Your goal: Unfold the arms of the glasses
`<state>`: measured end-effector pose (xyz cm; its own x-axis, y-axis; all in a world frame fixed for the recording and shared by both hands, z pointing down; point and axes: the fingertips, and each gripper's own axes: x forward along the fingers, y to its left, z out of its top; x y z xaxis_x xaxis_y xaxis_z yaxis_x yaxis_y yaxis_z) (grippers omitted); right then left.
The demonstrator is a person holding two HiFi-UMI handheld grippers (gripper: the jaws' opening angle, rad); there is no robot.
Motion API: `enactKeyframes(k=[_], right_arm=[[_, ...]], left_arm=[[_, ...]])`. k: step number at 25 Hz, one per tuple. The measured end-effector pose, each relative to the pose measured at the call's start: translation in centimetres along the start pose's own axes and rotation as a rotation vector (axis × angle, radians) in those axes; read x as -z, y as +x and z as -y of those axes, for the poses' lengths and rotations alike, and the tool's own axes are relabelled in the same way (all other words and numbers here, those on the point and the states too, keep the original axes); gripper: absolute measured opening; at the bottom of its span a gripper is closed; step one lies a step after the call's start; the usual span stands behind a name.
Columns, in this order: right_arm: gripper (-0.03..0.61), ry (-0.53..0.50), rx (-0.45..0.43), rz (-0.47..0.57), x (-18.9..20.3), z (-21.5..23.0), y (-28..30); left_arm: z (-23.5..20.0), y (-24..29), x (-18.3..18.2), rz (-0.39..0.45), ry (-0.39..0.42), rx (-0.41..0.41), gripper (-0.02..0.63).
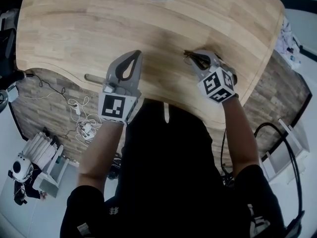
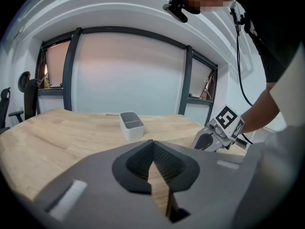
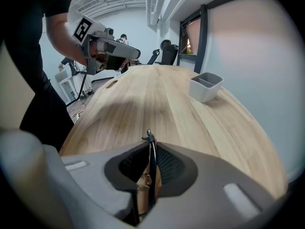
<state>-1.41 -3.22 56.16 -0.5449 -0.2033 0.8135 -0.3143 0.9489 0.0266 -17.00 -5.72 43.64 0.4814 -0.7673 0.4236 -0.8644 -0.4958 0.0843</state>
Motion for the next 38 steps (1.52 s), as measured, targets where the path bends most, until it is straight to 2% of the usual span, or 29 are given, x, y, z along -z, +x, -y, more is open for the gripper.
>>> enactKeyframes(k=[9, 19, 24, 30, 38], right_arm=[[0.026, 0.012, -0.004, 0.019, 0.1, -0.2, -1.0], [0.025, 0.075, 0.046, 0.141, -1.3, -0.4, -4.7], [0.012, 0.104, 0.082, 0.159, -1.2, -0.4, -5.6], [0.025, 0.088, 0.095, 0.085, -0.1, -0.2, -4.2], [0.043, 0.1, 0.048, -0.001, 0.3, 0.5, -1.2]], left_arm=[[0.7, 0.5, -0.5, 0.01, 0.018, 0.013, 0.005], [3.7, 1.0, -1.9, 0.003, 0.06, 0.101, 0.005], [5.4, 1.5, -2.6, -0.001, 0.08, 0.153, 0.005], [6.3, 1.8, -2.6, -0.014, 0.094, 0.187, 0.005], [4.1, 0.6, -0.9, -0.035, 0.068, 0.143, 0.005]])
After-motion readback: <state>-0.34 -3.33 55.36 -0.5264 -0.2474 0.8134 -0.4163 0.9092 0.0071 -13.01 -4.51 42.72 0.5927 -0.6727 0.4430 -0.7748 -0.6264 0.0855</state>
